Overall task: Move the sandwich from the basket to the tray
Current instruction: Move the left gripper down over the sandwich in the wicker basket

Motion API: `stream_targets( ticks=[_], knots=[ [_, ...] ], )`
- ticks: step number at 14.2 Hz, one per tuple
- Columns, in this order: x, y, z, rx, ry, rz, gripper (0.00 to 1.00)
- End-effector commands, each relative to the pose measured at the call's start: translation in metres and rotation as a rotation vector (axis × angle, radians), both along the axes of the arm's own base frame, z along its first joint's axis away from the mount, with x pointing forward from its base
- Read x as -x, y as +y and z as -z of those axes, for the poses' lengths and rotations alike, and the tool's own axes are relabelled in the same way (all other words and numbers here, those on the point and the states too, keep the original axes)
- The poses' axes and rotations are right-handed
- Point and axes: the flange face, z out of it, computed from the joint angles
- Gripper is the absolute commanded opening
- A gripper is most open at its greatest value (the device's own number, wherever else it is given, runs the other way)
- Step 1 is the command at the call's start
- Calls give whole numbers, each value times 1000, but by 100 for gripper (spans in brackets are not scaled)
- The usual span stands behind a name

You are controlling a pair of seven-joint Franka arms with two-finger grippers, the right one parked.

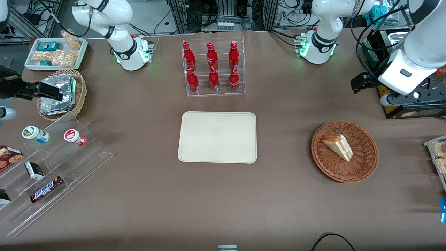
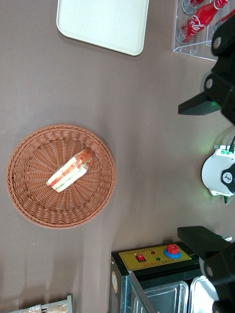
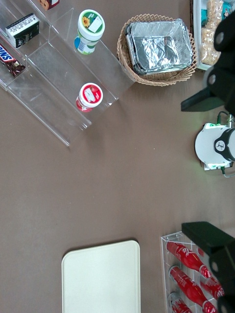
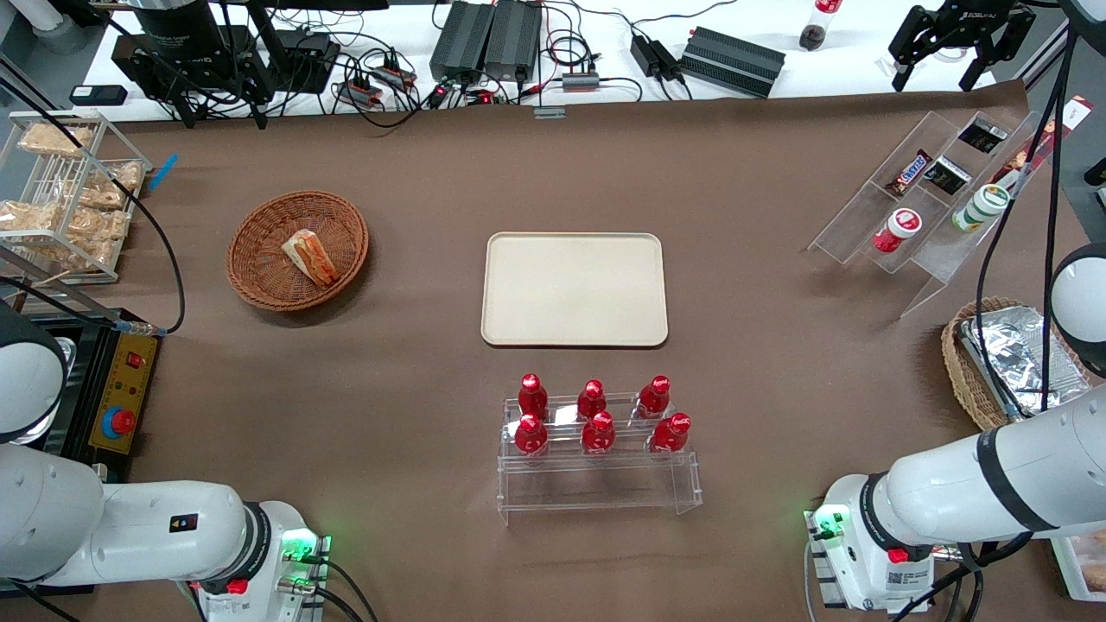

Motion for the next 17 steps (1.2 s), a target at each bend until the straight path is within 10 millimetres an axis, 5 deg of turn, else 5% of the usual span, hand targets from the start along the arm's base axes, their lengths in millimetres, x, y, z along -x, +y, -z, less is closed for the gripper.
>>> stream_targets(
  ticks=[1, 6, 9, 13, 17],
  knots=[
    [-3, 0, -4, -8, -8, 9, 100],
    [-10, 6, 12, -28, 24, -35, 100],
    [-25, 34, 41, -46, 67, -244, 100],
    [-48, 59, 123, -24, 176, -290, 100],
    [-42, 73, 213, -11, 88, -312, 100]
  ],
)
